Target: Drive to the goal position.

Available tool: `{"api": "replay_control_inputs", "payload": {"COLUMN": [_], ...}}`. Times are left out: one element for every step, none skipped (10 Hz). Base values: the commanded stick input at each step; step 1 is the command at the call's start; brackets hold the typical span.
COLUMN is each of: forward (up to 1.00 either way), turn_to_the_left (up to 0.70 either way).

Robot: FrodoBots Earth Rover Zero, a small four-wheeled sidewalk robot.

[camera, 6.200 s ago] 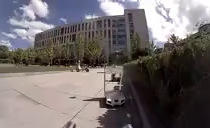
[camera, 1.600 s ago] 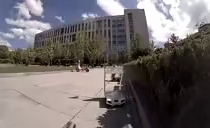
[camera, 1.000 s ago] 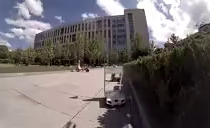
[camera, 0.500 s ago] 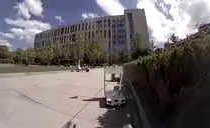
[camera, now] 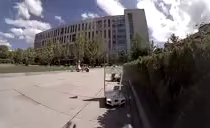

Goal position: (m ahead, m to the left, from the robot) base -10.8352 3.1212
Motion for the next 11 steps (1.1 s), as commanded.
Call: {"api": "replay_control_inputs", "payload": {"forward": [0.00,0.00,0.00,0.00,0.00,0.00,0.00,0.02,0.02,0.00,0.00], "turn_to_the_left": [0.00,0.00,0.00,0.00,0.00,0.00,0.00,0.00,0.00,0.00,0.00]}}
